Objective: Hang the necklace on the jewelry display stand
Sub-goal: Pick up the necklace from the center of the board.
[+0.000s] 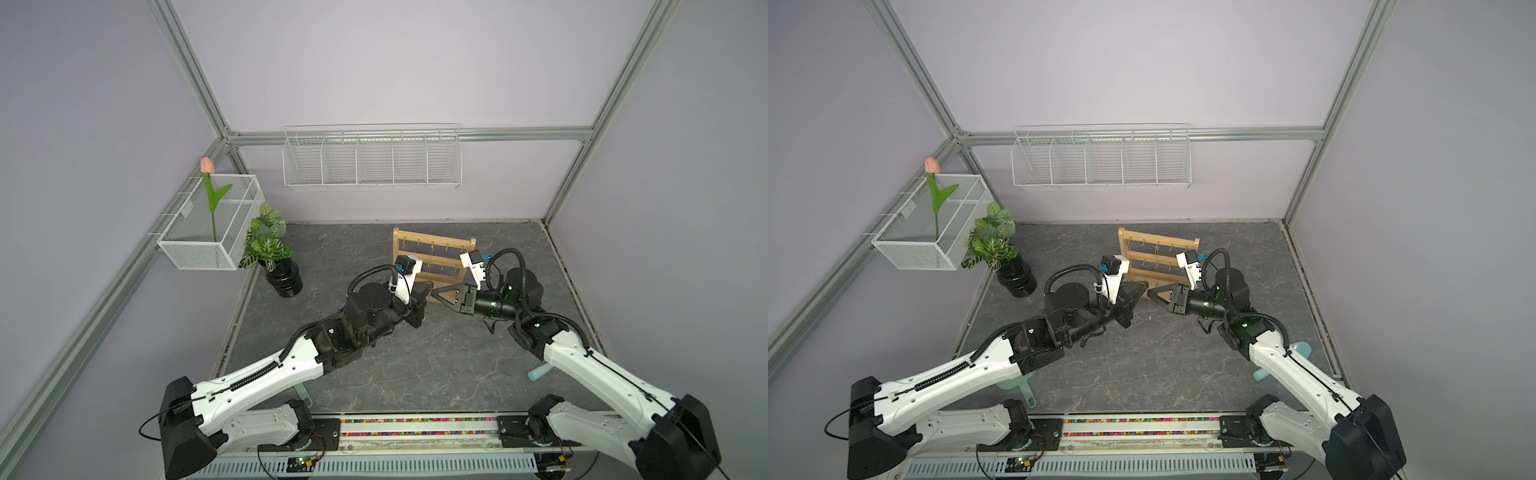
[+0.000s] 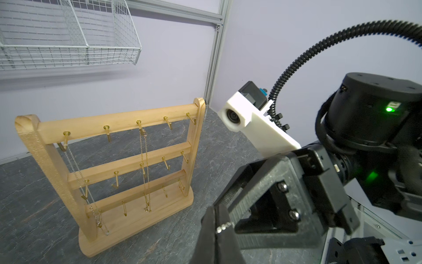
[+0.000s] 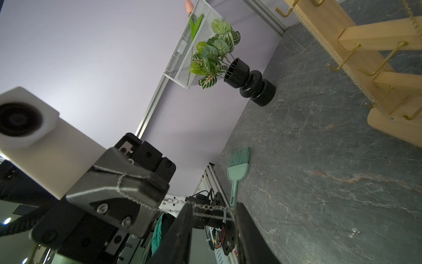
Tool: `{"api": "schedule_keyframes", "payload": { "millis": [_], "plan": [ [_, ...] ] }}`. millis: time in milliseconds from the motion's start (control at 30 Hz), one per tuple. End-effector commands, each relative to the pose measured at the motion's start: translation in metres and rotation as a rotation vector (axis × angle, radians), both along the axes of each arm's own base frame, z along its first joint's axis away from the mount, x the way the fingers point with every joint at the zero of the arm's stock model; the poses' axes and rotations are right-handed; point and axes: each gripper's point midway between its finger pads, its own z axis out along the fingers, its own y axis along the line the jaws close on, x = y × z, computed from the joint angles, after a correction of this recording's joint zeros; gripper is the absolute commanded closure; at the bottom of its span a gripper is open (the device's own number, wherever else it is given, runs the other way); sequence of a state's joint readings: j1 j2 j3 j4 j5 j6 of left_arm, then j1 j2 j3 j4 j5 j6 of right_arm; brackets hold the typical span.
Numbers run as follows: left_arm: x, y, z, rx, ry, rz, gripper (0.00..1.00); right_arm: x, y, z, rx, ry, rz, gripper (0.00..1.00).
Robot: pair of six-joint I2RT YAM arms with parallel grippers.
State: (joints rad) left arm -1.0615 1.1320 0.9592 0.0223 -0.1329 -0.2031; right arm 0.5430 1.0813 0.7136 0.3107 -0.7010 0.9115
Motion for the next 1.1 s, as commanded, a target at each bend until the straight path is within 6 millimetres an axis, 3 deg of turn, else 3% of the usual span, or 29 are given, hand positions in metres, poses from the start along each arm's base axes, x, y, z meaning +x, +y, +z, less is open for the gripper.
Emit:
{"api": "schedule_keyframes", "payload": {
  "millis": [0, 1067],
  "plan": [
    [-0.005, -0.002, 0.012, -0.021, -0.036, -0.031, 1.0, -0.005, 0.004, 0.008, 0.021, -0.056, 0.036, 0.65],
    [-0.006, -0.003, 0.015, -0.015, -0.038, -0.035, 1.0, -0.019, 0.005, 0.012, 0.02, -0.092, 0.083, 0.57]
  ]
}}
